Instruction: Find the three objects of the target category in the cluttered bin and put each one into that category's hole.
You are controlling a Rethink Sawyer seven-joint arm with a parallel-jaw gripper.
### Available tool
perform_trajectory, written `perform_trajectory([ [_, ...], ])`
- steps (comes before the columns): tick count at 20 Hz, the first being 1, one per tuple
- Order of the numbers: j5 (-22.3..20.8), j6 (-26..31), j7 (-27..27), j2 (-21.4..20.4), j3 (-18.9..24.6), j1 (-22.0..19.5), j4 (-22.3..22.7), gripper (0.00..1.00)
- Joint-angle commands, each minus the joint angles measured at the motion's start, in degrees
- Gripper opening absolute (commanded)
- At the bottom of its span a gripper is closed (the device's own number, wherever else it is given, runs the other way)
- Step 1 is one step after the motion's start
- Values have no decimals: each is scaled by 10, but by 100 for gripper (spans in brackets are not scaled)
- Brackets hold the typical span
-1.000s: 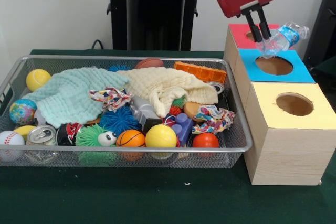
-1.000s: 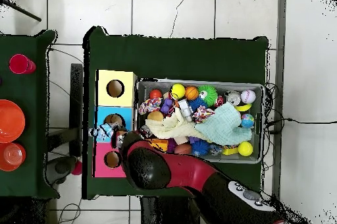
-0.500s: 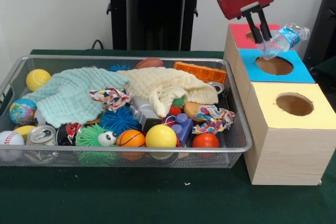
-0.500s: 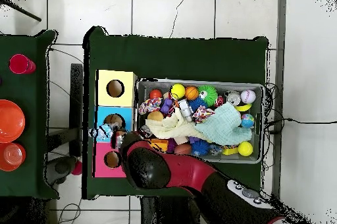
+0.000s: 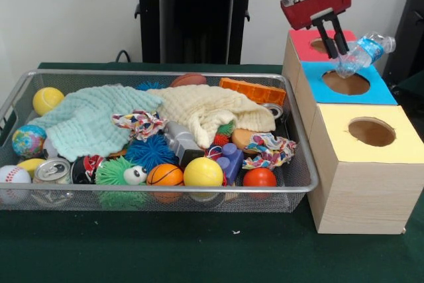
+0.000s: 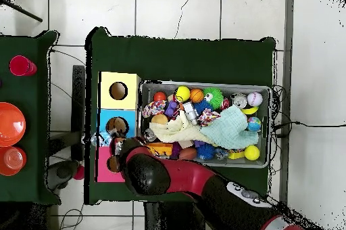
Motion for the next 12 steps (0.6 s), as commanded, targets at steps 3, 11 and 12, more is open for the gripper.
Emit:
perform_trajectory([
  [3,-23,-54,115,28,-29,8,-38,0],
  [11,-26,-45,105,14,-42,15,-43,0],
  [12,-26,-42,103,12,-45,17,-44,0],
])
